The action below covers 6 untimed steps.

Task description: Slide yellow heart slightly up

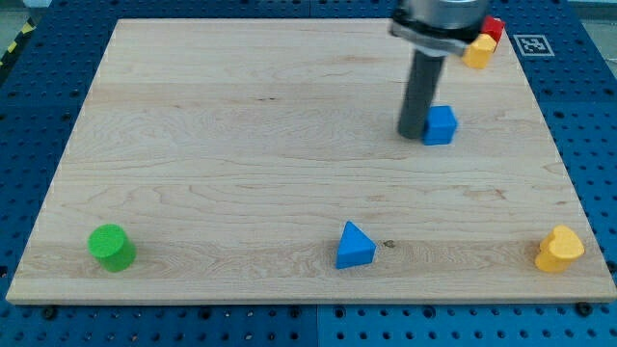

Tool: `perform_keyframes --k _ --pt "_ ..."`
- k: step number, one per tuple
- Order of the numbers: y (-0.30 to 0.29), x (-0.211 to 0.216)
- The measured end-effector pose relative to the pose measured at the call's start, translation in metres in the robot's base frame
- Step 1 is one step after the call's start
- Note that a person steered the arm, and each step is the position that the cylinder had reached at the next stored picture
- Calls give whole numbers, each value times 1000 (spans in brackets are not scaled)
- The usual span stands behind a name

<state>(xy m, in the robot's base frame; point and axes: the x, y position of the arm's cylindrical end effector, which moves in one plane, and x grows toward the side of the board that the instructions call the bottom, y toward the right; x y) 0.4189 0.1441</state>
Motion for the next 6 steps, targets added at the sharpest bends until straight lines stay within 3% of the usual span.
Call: perform_keyframes --k 1,4,5,6 --pt "31 1" --pt "36 160" --pt "62 200" --pt "85 199"
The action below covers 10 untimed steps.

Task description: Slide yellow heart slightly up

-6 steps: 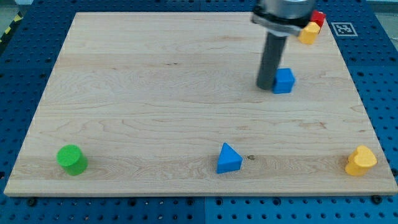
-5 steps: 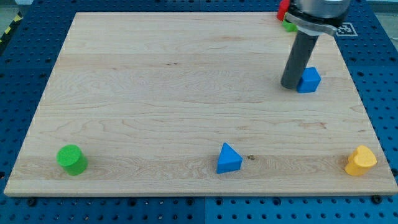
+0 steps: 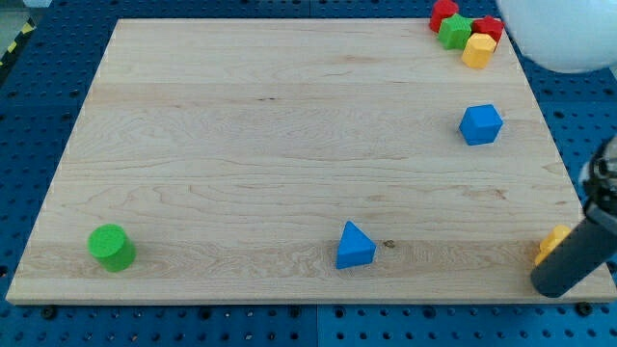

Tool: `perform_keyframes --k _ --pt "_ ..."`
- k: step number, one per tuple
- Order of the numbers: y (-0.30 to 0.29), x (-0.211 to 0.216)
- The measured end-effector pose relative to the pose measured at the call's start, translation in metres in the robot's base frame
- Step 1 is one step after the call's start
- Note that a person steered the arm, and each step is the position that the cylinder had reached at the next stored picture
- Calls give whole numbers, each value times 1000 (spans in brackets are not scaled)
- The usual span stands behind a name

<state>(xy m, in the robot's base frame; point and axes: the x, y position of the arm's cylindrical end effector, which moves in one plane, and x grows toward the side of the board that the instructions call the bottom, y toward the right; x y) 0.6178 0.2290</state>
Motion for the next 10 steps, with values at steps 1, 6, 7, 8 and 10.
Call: perform_keyframes --k 1,6,7,8,10 --pt "0 0" --pt "37 -40" --pt "34 -60" --pt "34 -79" --pt "34 -116"
